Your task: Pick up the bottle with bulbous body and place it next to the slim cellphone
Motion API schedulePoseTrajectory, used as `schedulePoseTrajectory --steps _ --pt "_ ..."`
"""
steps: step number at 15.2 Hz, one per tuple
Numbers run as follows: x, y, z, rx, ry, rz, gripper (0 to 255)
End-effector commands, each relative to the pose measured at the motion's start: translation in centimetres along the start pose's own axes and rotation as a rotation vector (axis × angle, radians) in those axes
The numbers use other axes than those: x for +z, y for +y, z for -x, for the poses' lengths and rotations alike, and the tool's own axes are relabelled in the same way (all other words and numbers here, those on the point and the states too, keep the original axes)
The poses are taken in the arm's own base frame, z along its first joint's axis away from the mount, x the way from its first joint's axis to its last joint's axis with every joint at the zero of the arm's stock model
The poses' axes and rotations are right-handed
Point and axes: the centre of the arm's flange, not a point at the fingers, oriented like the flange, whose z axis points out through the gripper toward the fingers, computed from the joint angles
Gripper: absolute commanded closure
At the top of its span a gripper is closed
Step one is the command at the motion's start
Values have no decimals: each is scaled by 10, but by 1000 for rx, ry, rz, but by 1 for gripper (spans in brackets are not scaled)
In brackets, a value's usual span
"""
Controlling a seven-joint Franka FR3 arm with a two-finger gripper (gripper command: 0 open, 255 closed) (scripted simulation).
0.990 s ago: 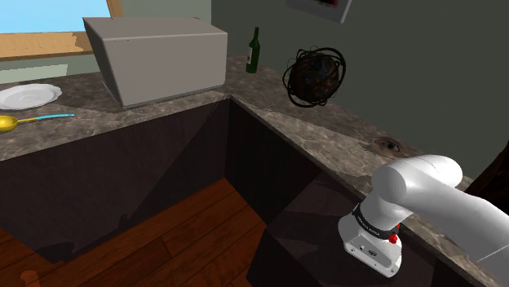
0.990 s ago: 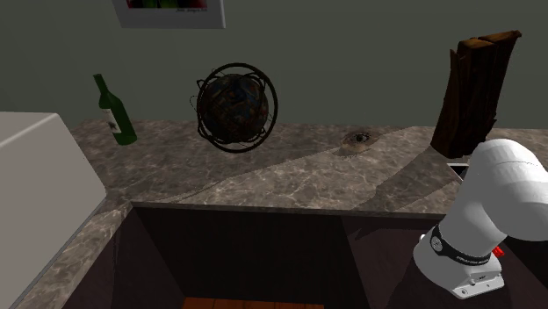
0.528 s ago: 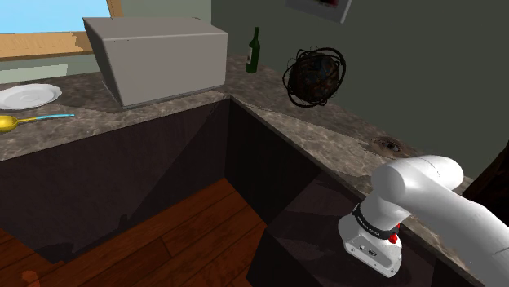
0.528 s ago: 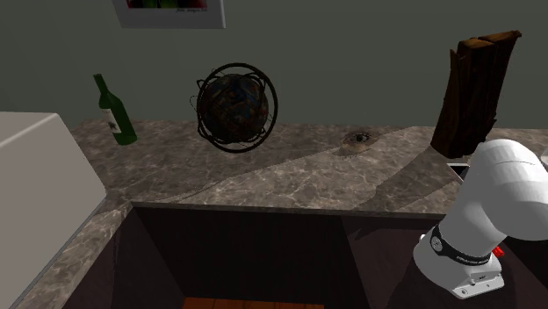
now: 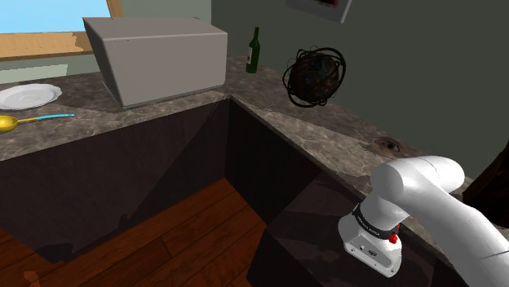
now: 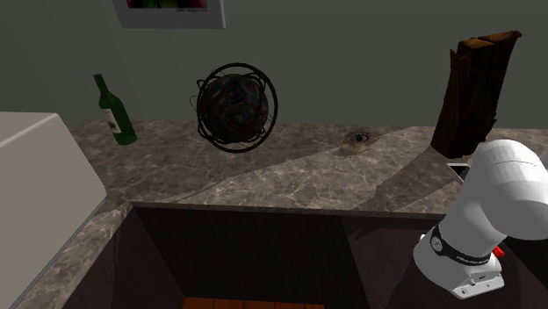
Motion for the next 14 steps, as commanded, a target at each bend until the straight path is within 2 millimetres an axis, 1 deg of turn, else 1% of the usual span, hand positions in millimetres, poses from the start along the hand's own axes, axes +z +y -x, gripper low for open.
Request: schedulePoseTrajectory --steps 1,14 --pt "10 -1 -1 0 0 0 255" --pt "79 -2 0 0 0 0 255"
